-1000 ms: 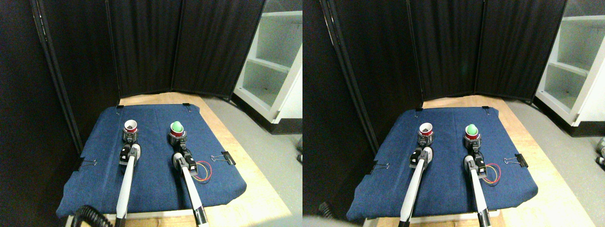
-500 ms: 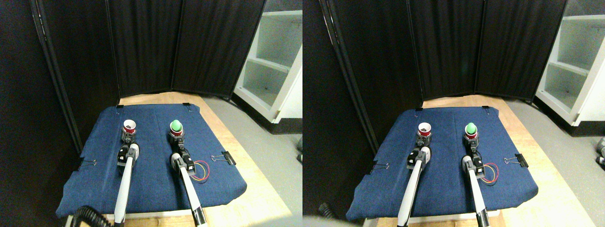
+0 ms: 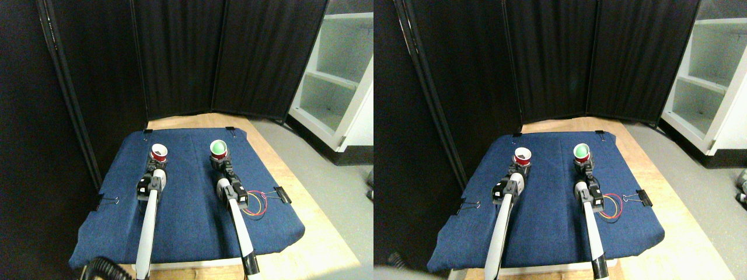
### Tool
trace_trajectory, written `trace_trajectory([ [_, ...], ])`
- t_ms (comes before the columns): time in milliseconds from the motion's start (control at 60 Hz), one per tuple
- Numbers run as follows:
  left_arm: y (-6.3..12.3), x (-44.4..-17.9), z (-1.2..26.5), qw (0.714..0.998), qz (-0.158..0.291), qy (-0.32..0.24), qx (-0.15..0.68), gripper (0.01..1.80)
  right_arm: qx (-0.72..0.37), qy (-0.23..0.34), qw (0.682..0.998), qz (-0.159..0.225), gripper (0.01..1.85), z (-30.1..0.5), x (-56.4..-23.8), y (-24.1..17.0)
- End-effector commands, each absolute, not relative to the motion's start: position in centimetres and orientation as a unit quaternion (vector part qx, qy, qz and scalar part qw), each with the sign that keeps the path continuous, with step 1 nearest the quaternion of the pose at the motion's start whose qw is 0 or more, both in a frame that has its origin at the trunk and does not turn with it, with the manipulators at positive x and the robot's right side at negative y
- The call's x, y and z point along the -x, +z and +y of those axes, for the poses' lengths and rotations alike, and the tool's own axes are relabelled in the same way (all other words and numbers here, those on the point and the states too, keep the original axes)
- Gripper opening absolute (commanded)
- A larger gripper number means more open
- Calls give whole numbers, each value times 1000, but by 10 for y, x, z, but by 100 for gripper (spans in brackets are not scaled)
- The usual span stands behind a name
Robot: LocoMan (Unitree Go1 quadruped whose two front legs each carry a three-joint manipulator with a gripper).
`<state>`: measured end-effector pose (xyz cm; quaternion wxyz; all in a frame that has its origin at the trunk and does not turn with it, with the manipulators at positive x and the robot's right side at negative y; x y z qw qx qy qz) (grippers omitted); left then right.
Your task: Pour (bimanual)
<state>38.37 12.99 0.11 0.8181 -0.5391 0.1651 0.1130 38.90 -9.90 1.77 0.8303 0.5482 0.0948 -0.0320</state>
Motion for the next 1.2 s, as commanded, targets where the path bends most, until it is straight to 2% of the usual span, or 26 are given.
trace_trajectory([
  [17,16,-385,125,821,152,93,542,1,-566,-4,820,79,1,-96,-393,37],
  [400,33,-384,105,812,186,74,548,1,-554,39,826,95,1,-91,-400,65],
  [650,44,-386,87,811,212,67,541,1,-512,70,851,96,1,-83,-404,86],
  [767,49,-387,78,797,222,74,558,1,-503,77,855,101,1,-76,-403,97],
  [1017,51,-386,63,790,243,59,560,1,-468,104,869,118,1,-67,-403,115],
  [1200,49,-383,56,778,243,75,574,1,-448,118,877,128,1,-61,-402,125],
])
